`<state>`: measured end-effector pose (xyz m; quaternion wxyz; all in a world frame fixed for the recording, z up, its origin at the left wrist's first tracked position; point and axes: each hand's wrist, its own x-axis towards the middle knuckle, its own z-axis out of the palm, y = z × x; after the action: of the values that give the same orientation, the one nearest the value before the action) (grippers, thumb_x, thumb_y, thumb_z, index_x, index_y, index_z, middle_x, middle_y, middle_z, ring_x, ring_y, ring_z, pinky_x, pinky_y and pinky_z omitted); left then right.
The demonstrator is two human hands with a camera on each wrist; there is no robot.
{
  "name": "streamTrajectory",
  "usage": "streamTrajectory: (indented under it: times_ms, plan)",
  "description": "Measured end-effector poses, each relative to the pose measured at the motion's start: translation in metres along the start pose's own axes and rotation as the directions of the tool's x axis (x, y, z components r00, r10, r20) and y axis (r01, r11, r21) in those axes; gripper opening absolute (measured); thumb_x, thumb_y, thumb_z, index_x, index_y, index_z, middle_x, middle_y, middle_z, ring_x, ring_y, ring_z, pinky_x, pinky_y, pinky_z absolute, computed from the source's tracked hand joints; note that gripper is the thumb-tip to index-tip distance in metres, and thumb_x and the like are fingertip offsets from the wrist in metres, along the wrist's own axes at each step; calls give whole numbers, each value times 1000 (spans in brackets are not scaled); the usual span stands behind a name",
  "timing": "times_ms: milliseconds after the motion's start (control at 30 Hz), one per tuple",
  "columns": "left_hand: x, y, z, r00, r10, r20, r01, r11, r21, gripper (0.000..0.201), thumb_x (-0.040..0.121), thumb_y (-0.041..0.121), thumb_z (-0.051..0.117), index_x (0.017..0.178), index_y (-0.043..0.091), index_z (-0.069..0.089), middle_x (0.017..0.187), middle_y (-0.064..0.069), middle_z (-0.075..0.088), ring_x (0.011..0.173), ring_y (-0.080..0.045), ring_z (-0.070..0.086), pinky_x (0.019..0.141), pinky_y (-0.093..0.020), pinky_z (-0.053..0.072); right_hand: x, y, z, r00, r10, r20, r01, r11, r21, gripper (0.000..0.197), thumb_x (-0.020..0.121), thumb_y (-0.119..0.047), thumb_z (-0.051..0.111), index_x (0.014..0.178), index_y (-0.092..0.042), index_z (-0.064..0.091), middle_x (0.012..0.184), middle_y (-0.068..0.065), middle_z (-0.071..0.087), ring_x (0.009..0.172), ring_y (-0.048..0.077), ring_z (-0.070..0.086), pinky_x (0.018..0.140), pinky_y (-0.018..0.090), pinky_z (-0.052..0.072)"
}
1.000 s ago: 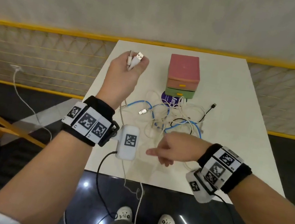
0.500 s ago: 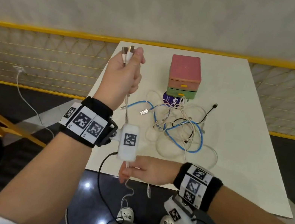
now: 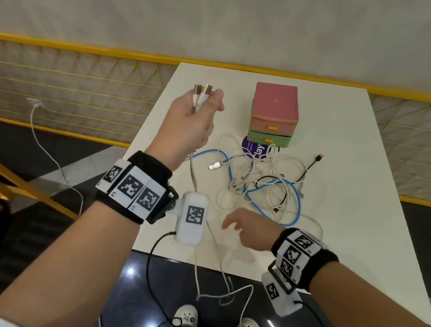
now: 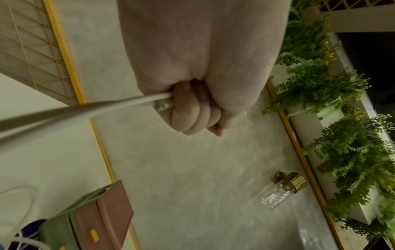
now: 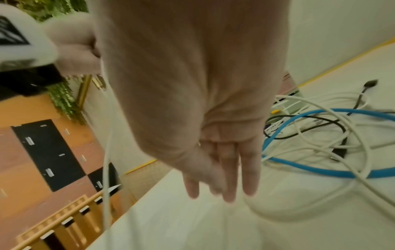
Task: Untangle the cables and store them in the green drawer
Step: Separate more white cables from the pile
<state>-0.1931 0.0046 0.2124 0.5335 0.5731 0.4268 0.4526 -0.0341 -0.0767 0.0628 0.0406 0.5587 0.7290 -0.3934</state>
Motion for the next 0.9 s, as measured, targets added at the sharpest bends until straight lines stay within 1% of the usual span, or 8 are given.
streamTrajectory:
  times_ms: [100,233,333,500,633,700,767,900]
  plan:
    - [-5,-7,8,999,-32,36,32,999,8,28,102,26,48,77,16,50,43,13,26,37,-6,20,38,-18,17,27,5,1,977,63,-203,-55,998,42,43,87,-1,46,127,-17,50,129,9,46,113,29,52,96,37,43]
    - [-8,-17,14,994,-85,62,86,996,-16,30,103,27,47,75,15,48,42,13,27,36,-5,22,37,-17,19,56,5,12,978,155,-136,-149,987,58,58,90,-12,53,143,-8,30,143,15,39,129,29,43,105,35,37]
    - [-4,-28,14,987,-158,25,159,987,-12,33,100,33,52,72,16,48,42,12,28,36,-7,23,38,-17,21,68,7,13,972,194,-131,-182,979,96,53,92,-21,56,140,-7,38,138,15,46,127,29,46,105,34,38]
    - [8,-61,4,933,-316,-170,346,920,186,38,98,37,52,67,17,59,49,3,38,41,-14,30,40,-20,26,59,-3,-6,894,72,-443,48,966,253,24,97,-21,48,107,-9,66,107,12,66,84,24,62,82,40,53]
    - [13,-87,3,851,-499,-164,525,800,289,41,101,42,42,87,11,64,89,-10,68,49,-16,39,45,-24,31,42,-13,-20,813,-103,-574,242,955,171,23,95,-18,53,111,-16,68,91,2,57,71,22,67,69,31,54]
    - [14,-91,7,852,-520,-64,519,821,236,42,102,44,41,98,10,65,97,-9,74,48,-13,45,43,-21,34,35,-17,-22,785,-191,-589,283,957,67,21,94,-19,55,109,-14,69,89,1,55,69,23,66,69,33,51]
    - [15,-88,11,880,-474,15,462,863,203,41,102,43,42,106,11,67,88,-1,74,52,-12,49,45,-19,37,31,-18,-21,782,-232,-578,290,957,8,22,94,-20,55,112,-16,69,92,4,57,72,22,64,70,32,50]
    - [21,-79,14,958,-287,-1,283,942,180,31,100,38,49,111,14,66,68,6,57,43,0,43,48,-22,30,26,-15,-21,794,-204,-572,294,953,68,26,95,-20,54,117,-18,66,88,3,55,70,23,65,70,33,51]
